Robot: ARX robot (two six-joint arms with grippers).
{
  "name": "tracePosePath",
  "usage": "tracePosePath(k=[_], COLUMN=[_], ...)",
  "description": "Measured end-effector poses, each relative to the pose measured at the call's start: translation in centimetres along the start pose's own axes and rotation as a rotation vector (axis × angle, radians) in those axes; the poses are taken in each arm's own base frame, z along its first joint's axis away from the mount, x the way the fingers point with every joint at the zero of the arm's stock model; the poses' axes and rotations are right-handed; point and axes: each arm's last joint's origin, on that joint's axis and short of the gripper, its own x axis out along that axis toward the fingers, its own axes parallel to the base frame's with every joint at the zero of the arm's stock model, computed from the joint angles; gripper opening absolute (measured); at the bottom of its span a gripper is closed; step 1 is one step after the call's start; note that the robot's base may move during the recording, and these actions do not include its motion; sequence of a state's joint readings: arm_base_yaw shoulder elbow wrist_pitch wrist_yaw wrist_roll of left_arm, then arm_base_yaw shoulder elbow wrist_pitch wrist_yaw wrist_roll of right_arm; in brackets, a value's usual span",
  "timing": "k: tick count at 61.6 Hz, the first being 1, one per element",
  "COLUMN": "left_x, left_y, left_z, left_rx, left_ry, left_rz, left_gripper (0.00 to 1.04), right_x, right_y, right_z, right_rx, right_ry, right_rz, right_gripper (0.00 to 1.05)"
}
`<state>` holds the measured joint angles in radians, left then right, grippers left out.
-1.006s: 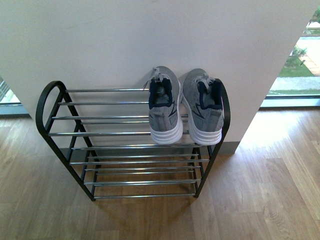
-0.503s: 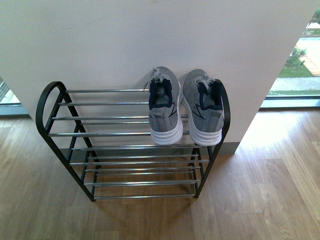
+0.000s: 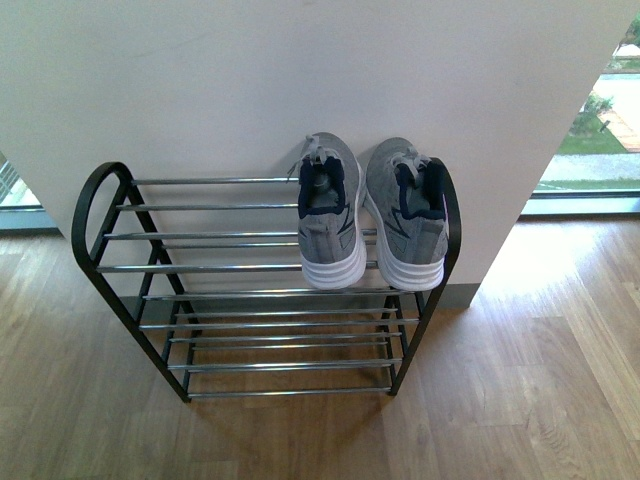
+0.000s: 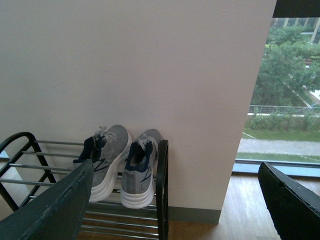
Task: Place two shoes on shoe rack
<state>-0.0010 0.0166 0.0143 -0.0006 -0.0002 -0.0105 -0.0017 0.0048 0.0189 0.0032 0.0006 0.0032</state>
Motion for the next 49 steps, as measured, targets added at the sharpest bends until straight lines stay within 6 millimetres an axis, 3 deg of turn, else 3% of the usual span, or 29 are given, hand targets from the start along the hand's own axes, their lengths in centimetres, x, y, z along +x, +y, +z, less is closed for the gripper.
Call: tracePosePath(k=[11,32,43,49], left_x=[0.0,0.0,0.0,0.0], left_y=[0.0,0.0,0.0,0.01], left_z=[0.0,-0.01,0.01,0.01], left_rx=[0.0,0.0,0.0,0.003], left_ry=[0.0,0.0,-0.001,-0.001], left_rz=[0.0,0.0,0.0,0.003], left_gripper=[0.01,0.53,0.96,0.95], right_x=[0.0,0.0,0.0,0.0], right_y=[0.0,0.0,0.0,0.01], right_z=[0.0,0.0,0.0,0.0], right_rx=[0.0,0.0,0.0,0.0], right_ry=[0.0,0.0,0.0,0.0], right_rz=[0.0,0.0,0.0,0.005], right_gripper=[0.95,0.95,0.95,0.95])
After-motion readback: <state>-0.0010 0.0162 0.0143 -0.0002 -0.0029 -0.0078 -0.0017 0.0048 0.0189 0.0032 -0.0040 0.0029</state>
